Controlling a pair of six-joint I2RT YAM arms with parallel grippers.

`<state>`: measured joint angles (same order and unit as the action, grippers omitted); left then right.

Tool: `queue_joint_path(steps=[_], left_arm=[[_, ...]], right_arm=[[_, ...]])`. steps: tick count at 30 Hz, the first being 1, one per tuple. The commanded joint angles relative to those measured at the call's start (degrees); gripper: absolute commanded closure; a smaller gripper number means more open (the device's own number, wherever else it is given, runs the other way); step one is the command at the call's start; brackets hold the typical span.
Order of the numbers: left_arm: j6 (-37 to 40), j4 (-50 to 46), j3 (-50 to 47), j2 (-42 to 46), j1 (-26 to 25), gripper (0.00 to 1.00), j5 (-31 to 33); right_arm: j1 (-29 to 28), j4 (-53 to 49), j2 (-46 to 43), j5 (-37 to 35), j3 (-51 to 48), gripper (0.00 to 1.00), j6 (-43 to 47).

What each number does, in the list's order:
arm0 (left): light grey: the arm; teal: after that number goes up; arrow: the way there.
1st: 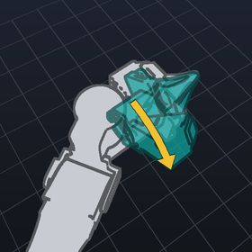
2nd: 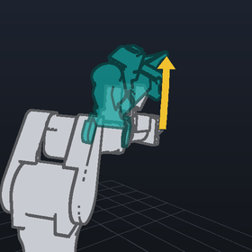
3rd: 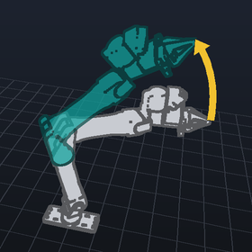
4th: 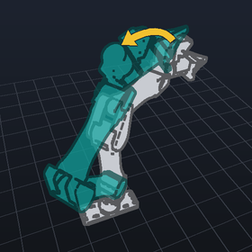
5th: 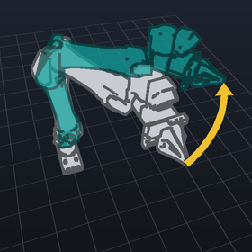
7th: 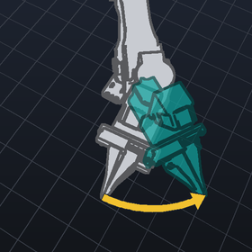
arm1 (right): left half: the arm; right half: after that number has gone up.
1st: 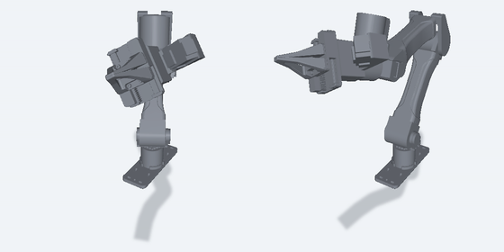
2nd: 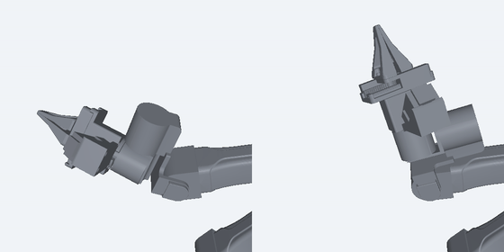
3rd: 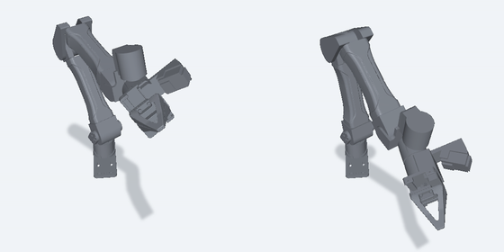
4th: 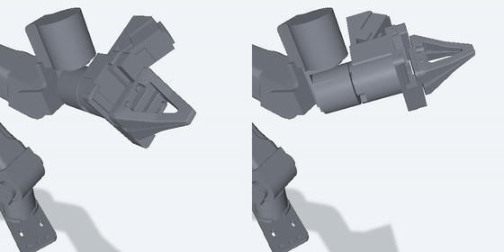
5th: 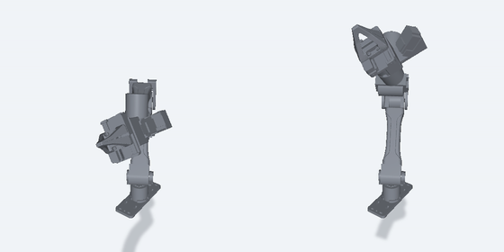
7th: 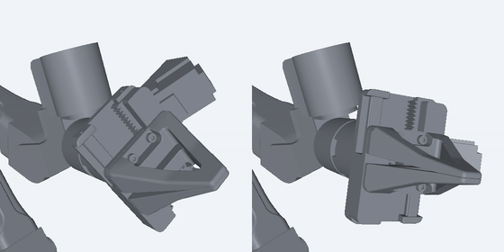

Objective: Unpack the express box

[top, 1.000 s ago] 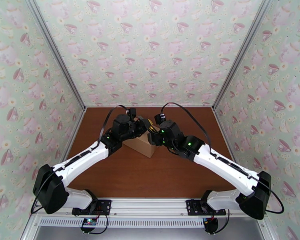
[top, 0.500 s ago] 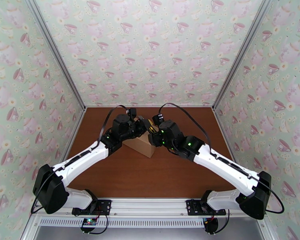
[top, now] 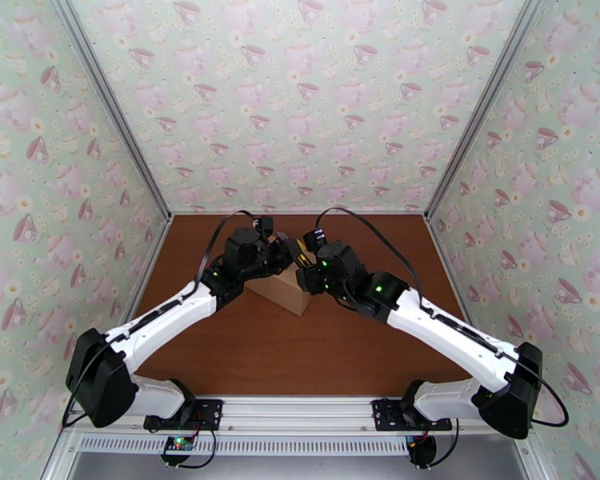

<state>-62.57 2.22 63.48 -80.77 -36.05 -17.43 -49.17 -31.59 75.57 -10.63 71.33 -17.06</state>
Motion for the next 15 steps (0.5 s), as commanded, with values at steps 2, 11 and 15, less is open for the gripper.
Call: queue_joint_path(steps=[2, 11, 15], left_arm=[[-0.36, 0.86, 2.42, -0.53, 1.41, 0.82, 1.61], [-0.52, 0.37, 2.22, -0.27, 1.64, 0.52, 1.44], [-0.45, -0.23, 1.94, 0.32, 1.66, 0.49, 1.22]], right_arm=[[0.87, -2.26, 0.50, -4.66, 1.60, 1.00, -2.76], [0.91, -4.93, 1.33, -6.23, 2.31, 1.00, -4.21], [0.96, -7.10, 2.67, -8.30, 3.36, 1.00, -4.76]])
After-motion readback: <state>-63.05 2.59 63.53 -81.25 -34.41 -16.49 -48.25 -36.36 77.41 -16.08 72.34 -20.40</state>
